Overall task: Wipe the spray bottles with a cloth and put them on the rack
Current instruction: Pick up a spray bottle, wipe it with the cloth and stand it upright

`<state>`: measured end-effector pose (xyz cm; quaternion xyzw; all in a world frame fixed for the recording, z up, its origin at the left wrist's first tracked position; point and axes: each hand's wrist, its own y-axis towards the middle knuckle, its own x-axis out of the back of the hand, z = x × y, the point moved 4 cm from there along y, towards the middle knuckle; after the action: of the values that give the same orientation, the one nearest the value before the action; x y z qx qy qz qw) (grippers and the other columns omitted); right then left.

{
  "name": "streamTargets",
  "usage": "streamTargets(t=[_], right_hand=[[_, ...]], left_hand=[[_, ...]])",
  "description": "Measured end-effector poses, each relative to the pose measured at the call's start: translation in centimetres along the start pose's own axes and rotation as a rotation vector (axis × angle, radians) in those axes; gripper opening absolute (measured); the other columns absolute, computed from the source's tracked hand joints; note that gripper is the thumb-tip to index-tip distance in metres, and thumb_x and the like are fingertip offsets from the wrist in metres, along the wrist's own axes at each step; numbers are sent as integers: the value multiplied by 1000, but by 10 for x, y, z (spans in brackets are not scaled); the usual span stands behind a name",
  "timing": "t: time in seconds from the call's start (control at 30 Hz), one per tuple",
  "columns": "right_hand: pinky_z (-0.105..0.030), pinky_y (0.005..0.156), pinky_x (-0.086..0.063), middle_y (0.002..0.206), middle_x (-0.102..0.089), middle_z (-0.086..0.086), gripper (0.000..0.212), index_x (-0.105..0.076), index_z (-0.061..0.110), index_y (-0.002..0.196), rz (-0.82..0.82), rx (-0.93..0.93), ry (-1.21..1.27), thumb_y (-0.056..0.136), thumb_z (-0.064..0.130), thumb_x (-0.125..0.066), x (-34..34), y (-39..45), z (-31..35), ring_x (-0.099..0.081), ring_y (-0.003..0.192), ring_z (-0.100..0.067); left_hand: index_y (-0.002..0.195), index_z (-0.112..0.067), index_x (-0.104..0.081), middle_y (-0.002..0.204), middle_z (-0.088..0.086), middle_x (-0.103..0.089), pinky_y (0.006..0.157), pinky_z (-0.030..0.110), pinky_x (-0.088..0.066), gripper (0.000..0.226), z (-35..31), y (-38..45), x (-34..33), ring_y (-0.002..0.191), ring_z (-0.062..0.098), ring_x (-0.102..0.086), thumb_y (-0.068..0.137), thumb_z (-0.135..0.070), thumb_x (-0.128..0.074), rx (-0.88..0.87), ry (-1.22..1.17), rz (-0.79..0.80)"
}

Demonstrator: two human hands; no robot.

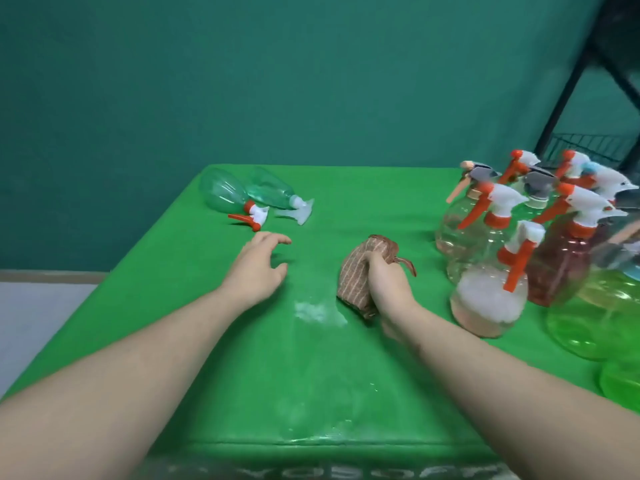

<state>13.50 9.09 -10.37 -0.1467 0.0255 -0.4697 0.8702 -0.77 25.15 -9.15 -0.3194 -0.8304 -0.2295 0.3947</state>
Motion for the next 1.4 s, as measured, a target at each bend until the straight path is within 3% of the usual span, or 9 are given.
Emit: streamTargets(t=[0.13, 0.2, 0.4, 0.57, 0.73, 0.97, 1.13, 1.27, 1.4], right_hand=[[-30, 67, -44, 79, -62, -5, 27, -58, 11, 92, 12, 41, -82, 102, 33, -46, -25, 39, 17, -60, 72, -24], [-30, 66, -43, 81, -63, -5, 28, -58, 11, 91, 23, 53, -110, 102, 34, -45, -36, 59, 24, -60, 72, -23], [-31, 70, -45, 82, -62, -7, 28, -58, 12, 91, 37, 72, -143, 102, 32, -43, -59, 105, 35, -61, 74, -25], [-34, 75, -46, 83, -63, -6, 25, -58, 16, 86, 49, 90, -145, 100, 33, -44, -67, 128, 37, -62, 77, -25], [-33, 74, -47, 79, -63, -3, 27, -57, 17, 86, 54, 103, -160, 101, 35, -43, -68, 130, 34, -62, 74, -24], [-34, 70, -44, 80, -59, -7, 25, -55, 17, 85, 70, 96, -131, 100, 33, -43, -59, 102, 31, -57, 72, -23], [-33, 68, -40, 65, -52, -1, 35, -49, 20, 69, 69, 94, -179, 101, 34, -44, -43, 63, 20, -49, 61, -22], [-33, 66, -39, 63, -52, -1, 34, -51, 19, 73, 81, 93, -168, 102, 35, -45, -26, 22, 6, -49, 62, -21], [-34, 67, -40, 71, -57, -8, 32, -58, 16, 84, 97, 113, -218, 102, 39, -45, -8, -21, -8, -53, 66, -22]], left_hand=[[149, -25, -45, 157, -6, -36, 121, 41, -30, 62, 25, 43, 13, 145, 19, -34, 94, 1, -57, -9, 152, -12], [151, -26, -42, 157, -5, -35, 118, 43, -33, 65, 35, 65, 19, 144, 21, -34, 93, -1, -57, -9, 229, -5], [156, -35, -34, 165, -1, -25, 117, 50, -33, 70, 60, 120, 17, 150, 28, -26, 93, -46, -65, 42, 417, 51], [158, -48, -20, 170, -13, -12, 113, 75, -25, 79, 57, 150, -7, 157, 33, 1, 90, -64, -57, 108, 419, 157], [143, -47, -48, 147, -5, -45, 106, 54, -41, 58, 40, 164, -17, 145, 34, -20, 91, -73, -54, 113, 407, 92], [141, -46, -56, 140, -5, -47, 100, 44, -45, 68, 36, 136, -10, 138, 31, -23, 79, -76, -62, 135, 359, 113], [141, -39, -59, 144, 1, -46, 108, 44, -36, 66, 29, 76, -5, 139, 33, -21, 81, -66, -64, 67, 331, 156], [135, -43, -62, 147, 2, -45, 114, 48, -31, 63, 22, 22, -4, 144, 33, -19, 78, -69, -64, 37, 325, 178], [128, -50, -64, 160, -2, -32, 116, 76, -1, 61, 10, -25, -6, 156, 25, -5, 72, -77, -61, 44, 368, 177]])
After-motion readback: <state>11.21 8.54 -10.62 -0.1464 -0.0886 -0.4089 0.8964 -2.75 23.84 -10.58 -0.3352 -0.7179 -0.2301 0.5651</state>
